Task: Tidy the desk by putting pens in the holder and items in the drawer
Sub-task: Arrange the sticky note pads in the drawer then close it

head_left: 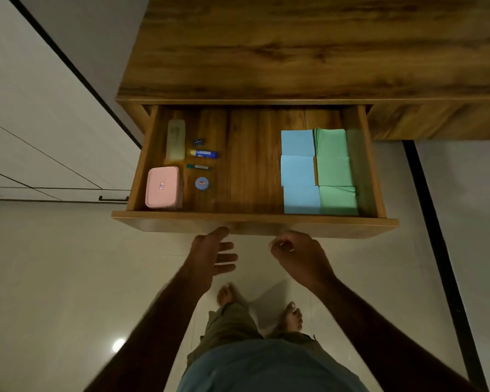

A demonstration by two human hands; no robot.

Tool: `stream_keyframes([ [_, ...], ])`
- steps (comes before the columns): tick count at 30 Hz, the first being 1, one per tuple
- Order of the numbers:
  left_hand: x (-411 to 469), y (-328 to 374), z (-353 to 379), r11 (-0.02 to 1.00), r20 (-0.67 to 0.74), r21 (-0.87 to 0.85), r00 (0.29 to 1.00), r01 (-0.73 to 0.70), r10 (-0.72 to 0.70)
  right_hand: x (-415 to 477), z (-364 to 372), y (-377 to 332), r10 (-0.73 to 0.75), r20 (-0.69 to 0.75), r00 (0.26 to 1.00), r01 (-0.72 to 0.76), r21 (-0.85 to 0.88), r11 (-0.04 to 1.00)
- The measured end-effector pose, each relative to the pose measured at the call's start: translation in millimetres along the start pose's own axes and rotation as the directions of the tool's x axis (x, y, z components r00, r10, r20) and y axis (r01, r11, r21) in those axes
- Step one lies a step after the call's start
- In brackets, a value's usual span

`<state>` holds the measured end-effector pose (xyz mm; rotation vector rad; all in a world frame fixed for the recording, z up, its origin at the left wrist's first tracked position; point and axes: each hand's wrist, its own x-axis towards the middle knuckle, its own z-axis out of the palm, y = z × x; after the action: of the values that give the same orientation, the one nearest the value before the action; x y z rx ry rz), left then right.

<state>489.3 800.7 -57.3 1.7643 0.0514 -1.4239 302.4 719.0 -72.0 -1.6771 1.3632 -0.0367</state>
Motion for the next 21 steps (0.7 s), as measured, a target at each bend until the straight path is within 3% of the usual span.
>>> stream_keyframes([
  [1,2.3,1.8,-2.8,0.995,0.047,-0.076,0.997,0.067,-0.063,-0.4,0.0,-1.6,0.138,0.073,0.988,-0.148,0.166,0.975],
  [3,10.7,6.6,-8.8,0.968,0.12,-0.205,0.986,0.142,-0.119,-0.1,0.3,-5.5,0.326,0.259,0.909,-0.413,0.465,0.783],
  [5,21.2,16.0,-15.9,0.954,0.183,-0.252,0.976,0.16,-0.116,2.0,2.5,-12.3,0.371,0.328,0.868,-0.495,0.619,0.61],
  [7,33.4,25.3,-21.1,0.956,0.216,-0.258,0.972,0.143,-0.087,10.4,6.8,-19.9,0.393,0.292,0.872,-0.473,0.707,0.526],
  [12,50.7,32.7,-25.5,0.97,0.249,-0.216,0.967,0.113,-0.058,34.6,20.4,-36.1,0.435,0.21,0.875,-0.412,0.795,0.446],
  [21,60.5,51.5,-20.7,0.981,0.277,-0.126,0.955,0.146,-0.106,48.2,12.6,-62.0,0.502,0.135,0.854,-0.41,0.769,0.49],
])
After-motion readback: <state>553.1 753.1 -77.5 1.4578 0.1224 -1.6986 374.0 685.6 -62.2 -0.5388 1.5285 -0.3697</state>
